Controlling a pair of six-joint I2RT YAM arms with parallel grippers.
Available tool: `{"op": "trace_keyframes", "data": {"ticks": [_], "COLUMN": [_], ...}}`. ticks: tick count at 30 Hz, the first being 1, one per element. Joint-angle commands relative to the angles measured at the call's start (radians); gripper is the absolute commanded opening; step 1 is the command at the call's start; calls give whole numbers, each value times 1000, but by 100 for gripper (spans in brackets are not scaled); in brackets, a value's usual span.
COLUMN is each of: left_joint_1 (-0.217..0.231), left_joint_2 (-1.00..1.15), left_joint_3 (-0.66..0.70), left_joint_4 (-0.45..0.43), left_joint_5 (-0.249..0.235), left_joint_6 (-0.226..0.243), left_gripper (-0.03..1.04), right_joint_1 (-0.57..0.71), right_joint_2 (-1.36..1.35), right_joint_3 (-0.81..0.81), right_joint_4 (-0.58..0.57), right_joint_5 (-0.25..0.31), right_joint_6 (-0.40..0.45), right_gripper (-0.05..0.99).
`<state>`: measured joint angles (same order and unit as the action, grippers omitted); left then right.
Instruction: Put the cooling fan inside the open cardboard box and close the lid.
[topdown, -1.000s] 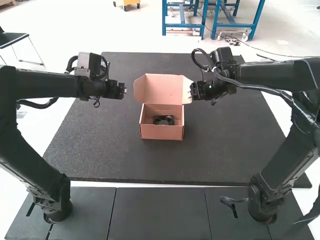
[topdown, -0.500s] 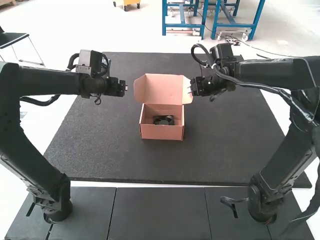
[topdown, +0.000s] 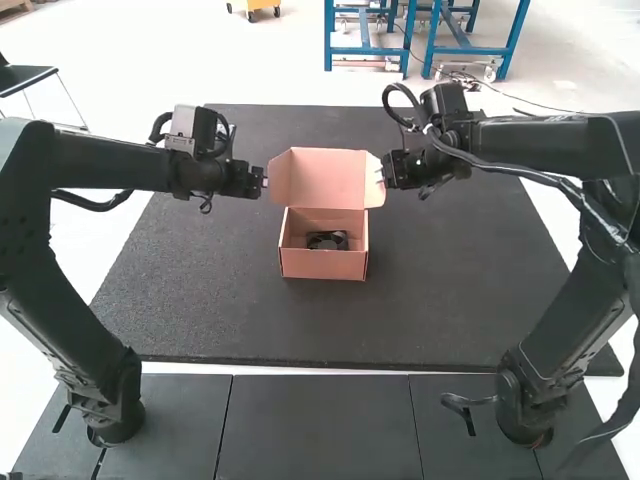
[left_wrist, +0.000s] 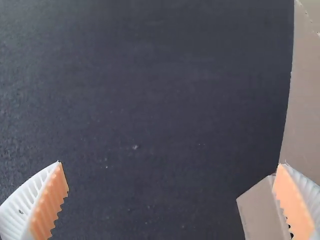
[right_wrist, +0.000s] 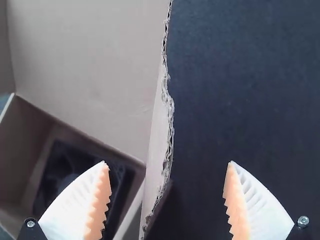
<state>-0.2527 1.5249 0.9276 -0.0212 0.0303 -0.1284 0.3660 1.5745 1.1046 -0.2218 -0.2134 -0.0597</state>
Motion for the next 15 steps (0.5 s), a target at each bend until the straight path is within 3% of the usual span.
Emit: {"op": "trace_keyframes", "data": {"ticks": [1, 15], "left_joint_1": [-26, -40], "left_joint_2": [-2, 1], "left_joint_3": [50, 56], "left_joint_4": [12, 12], "left_joint_5": [25, 34], "left_joint_6": [-2, -2], "left_gripper": [96, 96], "right_joint_1": [1, 1], "right_joint_2": [-2, -2], "right_joint_3": [29, 29], "right_joint_4": [4, 6], "right_joint_5": [-11, -34], "right_joint_6": [1, -6], "right_gripper": [47, 19]}}
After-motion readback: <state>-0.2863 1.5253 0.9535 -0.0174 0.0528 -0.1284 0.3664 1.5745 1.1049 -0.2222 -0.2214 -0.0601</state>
